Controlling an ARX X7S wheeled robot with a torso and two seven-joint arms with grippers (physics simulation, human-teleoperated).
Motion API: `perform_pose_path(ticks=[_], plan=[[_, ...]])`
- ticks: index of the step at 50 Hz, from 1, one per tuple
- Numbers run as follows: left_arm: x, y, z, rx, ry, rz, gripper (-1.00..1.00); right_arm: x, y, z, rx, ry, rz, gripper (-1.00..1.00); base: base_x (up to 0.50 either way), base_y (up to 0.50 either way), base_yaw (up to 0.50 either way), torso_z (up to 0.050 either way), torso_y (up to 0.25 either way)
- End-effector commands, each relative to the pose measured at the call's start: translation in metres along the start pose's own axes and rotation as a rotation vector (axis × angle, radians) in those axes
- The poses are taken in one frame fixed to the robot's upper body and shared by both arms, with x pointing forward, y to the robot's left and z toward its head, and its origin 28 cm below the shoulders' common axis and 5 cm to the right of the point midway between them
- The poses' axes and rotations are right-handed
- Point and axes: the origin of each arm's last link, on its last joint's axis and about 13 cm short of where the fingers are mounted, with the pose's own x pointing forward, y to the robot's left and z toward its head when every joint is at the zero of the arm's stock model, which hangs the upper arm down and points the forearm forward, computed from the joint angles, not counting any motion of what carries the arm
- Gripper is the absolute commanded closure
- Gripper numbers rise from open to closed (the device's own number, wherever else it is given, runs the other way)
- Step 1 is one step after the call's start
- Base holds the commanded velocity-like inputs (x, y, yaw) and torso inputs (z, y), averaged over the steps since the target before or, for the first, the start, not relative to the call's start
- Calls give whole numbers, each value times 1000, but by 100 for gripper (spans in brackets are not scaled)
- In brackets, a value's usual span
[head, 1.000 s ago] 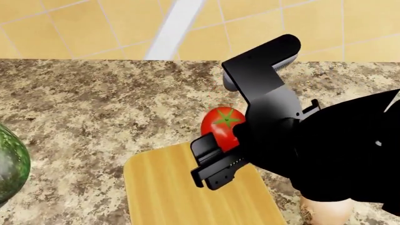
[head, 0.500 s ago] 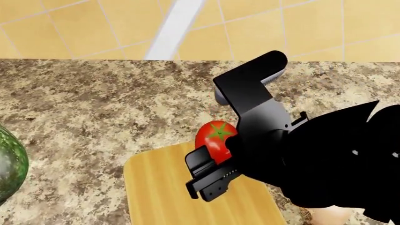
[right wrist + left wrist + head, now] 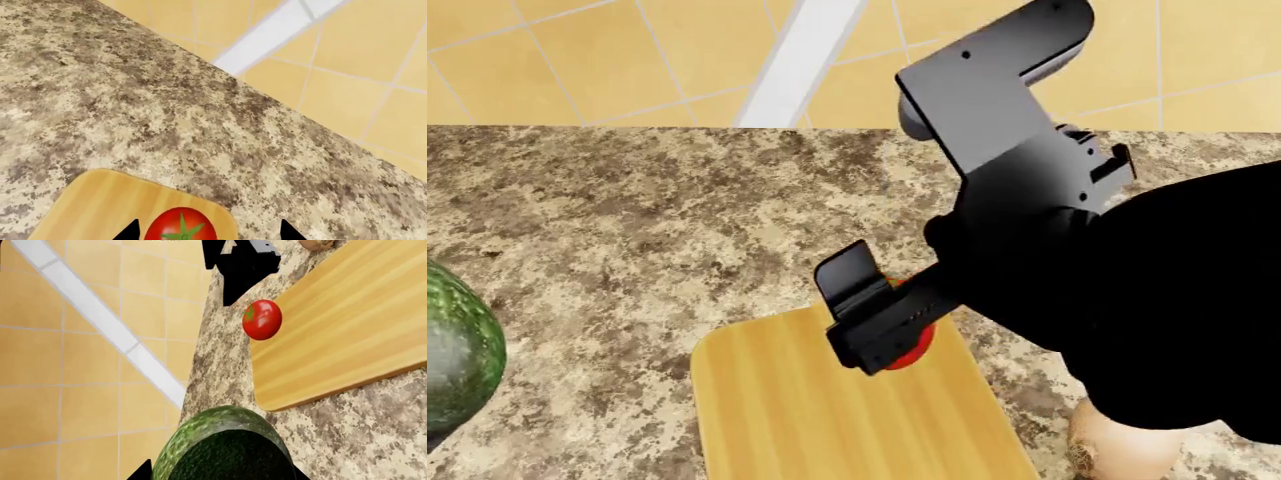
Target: Place the avocado, onion, tomato and bell pepper on the cutting board.
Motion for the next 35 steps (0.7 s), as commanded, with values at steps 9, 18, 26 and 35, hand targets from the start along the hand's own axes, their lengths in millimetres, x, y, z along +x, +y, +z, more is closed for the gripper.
perform_pose_path(ticks=[9,18,26,35], plan=[[57,21,14,157,-87,-114,100,-46,-3,26,9,-200,-89,-100,0,0,0,0,1],[91,37,16,226,-118,-207,100,-60,-11,36,25,-235,-128,-100,0,0,0,0,0],[118,40,8,245,-113,-260,100,-78,-15,47,13,-266,-173,-100,0,0,0,0,0],[137,42,15,292,-137,-315,100,-81,-14,50,7,-276,-185,-100,0,0,0,0,0]])
